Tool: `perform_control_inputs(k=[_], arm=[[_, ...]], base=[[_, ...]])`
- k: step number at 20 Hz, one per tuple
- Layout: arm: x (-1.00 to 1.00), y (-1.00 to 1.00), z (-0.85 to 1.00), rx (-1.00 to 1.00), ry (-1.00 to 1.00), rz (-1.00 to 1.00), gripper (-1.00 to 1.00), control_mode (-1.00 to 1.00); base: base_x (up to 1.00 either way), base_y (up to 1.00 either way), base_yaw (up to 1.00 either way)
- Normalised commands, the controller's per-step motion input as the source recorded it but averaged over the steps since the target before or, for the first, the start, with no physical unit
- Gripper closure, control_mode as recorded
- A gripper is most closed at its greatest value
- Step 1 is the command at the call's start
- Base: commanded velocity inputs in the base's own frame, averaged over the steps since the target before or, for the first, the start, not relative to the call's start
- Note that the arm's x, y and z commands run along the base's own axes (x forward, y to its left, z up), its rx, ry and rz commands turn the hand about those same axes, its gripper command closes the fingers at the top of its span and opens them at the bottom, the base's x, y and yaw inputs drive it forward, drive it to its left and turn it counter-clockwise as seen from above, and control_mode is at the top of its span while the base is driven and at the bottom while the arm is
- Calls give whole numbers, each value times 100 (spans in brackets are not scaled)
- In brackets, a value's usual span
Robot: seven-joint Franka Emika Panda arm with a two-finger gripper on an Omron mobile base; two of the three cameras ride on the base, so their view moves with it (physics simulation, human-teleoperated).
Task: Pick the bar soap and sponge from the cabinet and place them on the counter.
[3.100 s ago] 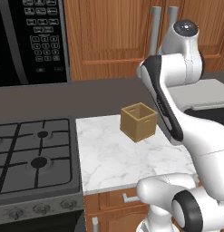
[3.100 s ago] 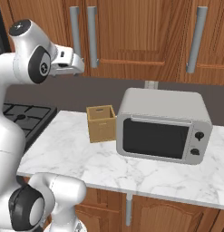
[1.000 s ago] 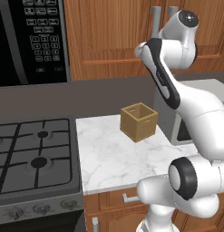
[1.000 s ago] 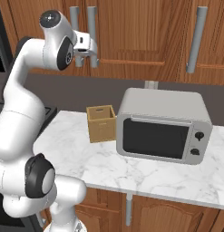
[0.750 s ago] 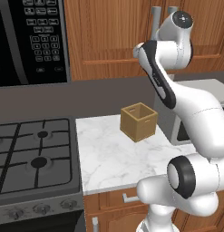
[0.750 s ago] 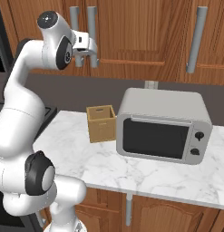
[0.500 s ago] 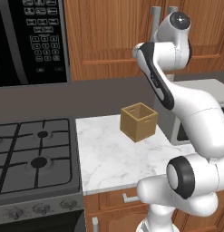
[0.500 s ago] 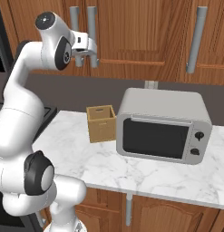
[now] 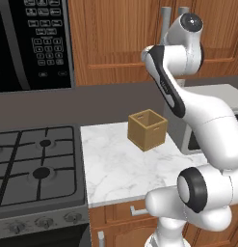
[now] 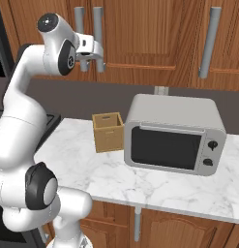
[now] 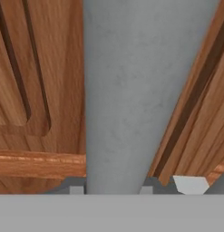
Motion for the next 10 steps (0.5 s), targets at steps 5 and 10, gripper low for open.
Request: perform_control_inputs(k=[5, 10], arm=[[-23, 3, -9, 0, 2, -6, 100, -100], [-47, 9, 0, 0, 0, -11, 100, -100]], base=[[0, 0, 0], [0, 0, 0]])
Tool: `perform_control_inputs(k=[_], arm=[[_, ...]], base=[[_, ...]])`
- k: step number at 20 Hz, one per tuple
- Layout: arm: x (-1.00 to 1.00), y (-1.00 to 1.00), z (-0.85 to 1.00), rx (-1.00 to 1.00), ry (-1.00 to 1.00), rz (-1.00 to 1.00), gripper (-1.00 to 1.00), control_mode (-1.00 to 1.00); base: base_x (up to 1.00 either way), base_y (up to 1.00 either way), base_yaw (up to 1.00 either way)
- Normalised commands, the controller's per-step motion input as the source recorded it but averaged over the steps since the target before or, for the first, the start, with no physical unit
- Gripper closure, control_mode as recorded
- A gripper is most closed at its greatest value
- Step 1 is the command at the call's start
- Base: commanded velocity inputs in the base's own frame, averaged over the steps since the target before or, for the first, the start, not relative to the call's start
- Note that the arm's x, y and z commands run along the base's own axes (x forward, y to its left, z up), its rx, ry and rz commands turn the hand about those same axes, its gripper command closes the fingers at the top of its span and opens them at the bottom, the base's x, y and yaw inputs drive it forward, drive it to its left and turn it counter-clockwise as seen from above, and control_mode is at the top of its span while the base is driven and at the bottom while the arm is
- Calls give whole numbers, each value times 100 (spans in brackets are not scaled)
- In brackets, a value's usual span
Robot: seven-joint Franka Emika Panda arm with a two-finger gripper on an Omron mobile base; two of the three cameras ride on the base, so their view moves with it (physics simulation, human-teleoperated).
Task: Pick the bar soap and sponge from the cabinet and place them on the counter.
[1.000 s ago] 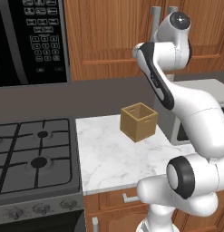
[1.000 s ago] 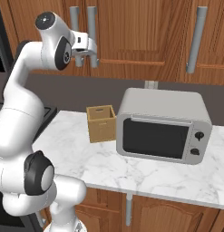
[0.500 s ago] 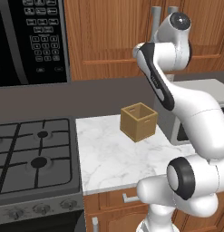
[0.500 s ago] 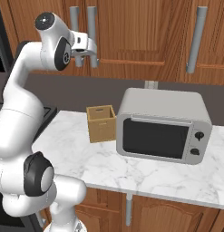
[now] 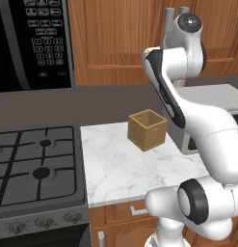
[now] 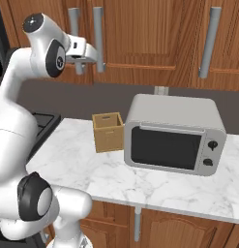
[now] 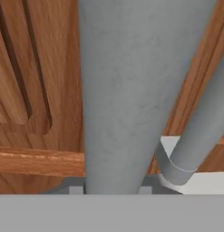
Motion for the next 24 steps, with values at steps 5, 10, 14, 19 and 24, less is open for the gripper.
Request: perform_control_inputs(k=[5, 10, 14, 19, 24], arm=[[-57, 9, 0, 0, 0, -12, 100, -100], [-56, 14, 0, -2, 0, -16, 100, -100], [-53, 12, 0, -2, 0, -19, 100, -100], [-67, 17, 0, 0, 0, -18, 100, -100], [-69, 22, 0, 0, 0, -14, 100, -100]], base=[[0, 0, 0], [0, 0, 0], [0, 0, 0], [0, 0, 0], [0, 0, 0]])
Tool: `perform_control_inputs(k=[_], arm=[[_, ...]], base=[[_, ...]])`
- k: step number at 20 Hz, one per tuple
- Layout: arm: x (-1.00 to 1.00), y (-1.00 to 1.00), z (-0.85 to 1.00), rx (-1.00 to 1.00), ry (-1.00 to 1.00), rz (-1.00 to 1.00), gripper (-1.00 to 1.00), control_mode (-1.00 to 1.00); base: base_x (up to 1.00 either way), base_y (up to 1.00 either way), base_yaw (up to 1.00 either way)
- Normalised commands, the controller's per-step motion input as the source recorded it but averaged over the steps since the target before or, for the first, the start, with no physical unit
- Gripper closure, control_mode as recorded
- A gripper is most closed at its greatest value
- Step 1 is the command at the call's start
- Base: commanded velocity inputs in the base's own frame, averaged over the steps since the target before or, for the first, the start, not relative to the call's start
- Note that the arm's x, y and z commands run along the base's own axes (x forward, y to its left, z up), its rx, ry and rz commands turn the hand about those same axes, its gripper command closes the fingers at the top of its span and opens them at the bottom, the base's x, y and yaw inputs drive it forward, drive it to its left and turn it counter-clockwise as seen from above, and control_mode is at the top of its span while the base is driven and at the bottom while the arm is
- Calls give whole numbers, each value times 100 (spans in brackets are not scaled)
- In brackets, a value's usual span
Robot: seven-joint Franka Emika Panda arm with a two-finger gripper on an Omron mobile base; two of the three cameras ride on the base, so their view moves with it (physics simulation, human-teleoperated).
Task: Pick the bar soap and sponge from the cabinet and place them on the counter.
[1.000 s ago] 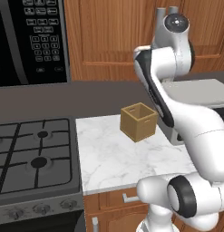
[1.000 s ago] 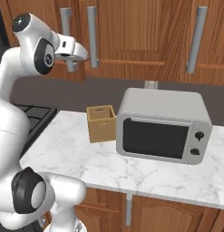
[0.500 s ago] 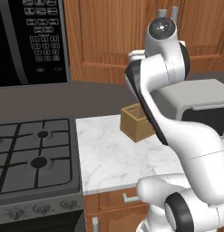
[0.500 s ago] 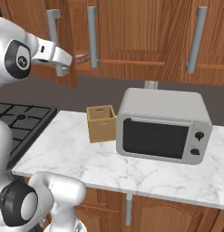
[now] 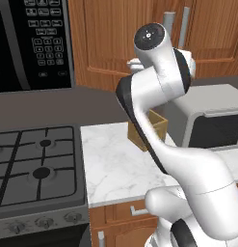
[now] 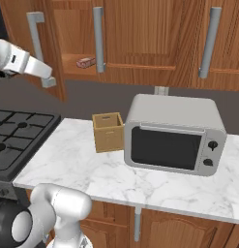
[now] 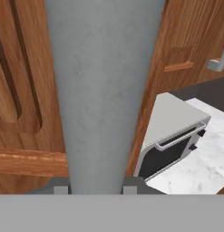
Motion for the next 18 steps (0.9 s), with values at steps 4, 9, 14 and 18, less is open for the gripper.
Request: perform_control_inputs(k=[4, 9, 14, 18], arm=[[-66, 29, 0, 0, -1, -12, 100, -100], [-61, 35, 0, -2, 0, -11, 100, -100], [-59, 44, 0, -4, 0, -10, 100, -100], [-56, 48, -1, -3, 0, -9, 100, -100]], base=[[0, 0, 0], [0, 0, 0], [0, 0, 0], [0, 0, 0]])
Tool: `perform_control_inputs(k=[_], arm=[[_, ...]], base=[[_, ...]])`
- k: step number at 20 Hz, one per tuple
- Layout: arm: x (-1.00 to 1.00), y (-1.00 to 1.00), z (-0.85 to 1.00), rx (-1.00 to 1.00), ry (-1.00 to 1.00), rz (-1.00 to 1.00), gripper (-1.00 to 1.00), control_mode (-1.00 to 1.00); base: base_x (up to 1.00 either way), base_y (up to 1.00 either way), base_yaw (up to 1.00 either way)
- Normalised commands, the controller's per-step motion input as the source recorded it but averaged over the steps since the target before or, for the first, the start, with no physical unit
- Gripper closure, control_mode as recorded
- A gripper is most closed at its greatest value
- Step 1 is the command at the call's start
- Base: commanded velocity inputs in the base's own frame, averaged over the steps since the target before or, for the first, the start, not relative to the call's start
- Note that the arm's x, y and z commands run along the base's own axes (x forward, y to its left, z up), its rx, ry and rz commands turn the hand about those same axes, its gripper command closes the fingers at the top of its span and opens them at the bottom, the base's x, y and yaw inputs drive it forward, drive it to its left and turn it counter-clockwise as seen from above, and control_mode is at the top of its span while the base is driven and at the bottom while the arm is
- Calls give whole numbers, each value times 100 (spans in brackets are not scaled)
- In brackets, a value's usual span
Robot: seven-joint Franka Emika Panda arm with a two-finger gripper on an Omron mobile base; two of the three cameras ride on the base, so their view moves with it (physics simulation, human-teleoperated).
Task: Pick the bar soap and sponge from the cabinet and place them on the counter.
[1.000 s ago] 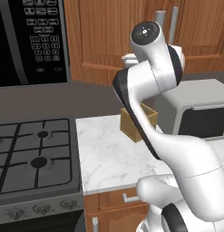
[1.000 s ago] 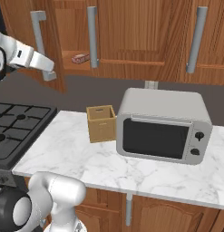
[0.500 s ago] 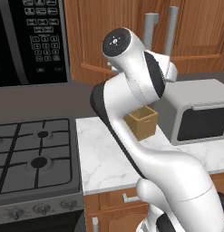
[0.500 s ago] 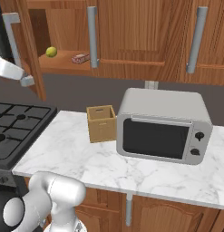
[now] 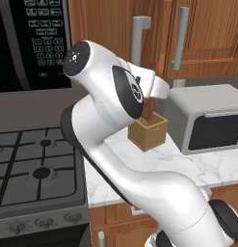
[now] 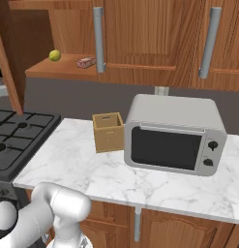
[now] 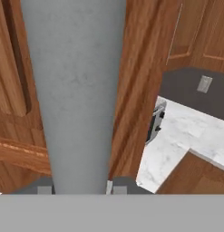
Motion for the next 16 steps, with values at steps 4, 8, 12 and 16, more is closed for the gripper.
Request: perform_control_inputs(k=[4, 8, 12, 16], arm=[[-40, 51, -7, -3, 0, -8, 100, -100], [-10, 47, -13, -2, 0, -10, 100, -100], [-14, 45, -9, -1, 0, -10, 100, -100], [-10, 43, -11, -1, 0, -9, 100, -100]], base=[[0, 0, 0], [0, 0, 0], [0, 0, 0], [0, 0, 0]])
